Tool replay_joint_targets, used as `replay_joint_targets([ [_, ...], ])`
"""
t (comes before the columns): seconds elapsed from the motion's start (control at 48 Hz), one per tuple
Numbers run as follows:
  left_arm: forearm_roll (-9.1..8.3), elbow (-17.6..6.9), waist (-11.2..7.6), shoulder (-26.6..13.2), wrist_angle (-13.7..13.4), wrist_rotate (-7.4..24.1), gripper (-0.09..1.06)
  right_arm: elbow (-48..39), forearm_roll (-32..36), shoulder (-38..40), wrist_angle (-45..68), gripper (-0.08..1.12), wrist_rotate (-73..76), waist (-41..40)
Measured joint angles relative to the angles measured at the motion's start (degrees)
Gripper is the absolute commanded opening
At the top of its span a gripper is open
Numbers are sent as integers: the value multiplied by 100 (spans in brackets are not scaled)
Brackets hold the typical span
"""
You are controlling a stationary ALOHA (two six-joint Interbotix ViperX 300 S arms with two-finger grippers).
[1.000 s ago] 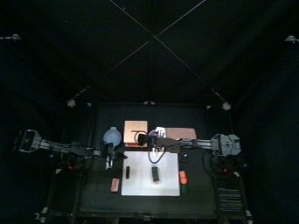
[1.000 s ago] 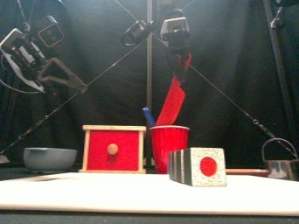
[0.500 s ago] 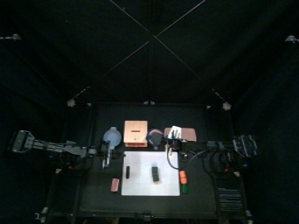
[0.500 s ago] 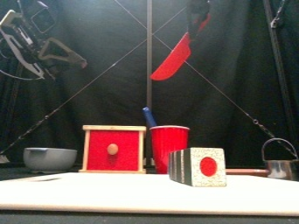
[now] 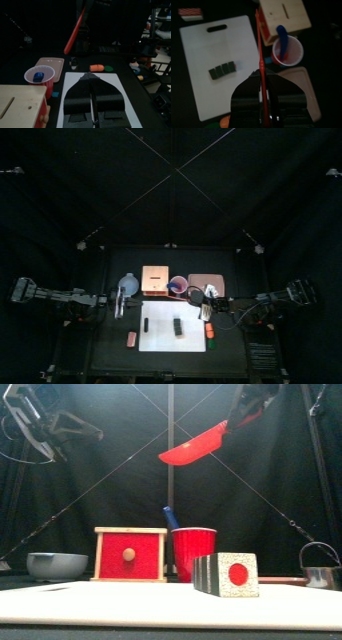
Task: Place sushi on board then cut the sushi with the knife then place the pieces on the plate
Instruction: Grasp knife edge with left hand
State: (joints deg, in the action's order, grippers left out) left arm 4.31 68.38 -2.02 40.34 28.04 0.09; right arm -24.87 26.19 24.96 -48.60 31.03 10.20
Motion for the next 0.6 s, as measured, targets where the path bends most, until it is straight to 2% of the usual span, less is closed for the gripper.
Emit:
replay_joint_targets([
  [0.062,0,-53,0,0,9,0,19,-439,-9,123,694,40,18,0],
  [0.229,0,-211,-9,-79,-18,-18,49,-1661,-272,299,2795,40,-9,-97],
  [0.354,0,-369,-44,-237,-202,-9,74,-2153,-431,299,3771,40,9,-325],
  [0.458,18,-624,-70,-431,-536,-9,90,-2355,-457,299,4096,40,0,-501],
  [0.604,26,-1046,-123,-738,-1230,-18,100,-2391,-422,299,4157,40,-18,-563],
])
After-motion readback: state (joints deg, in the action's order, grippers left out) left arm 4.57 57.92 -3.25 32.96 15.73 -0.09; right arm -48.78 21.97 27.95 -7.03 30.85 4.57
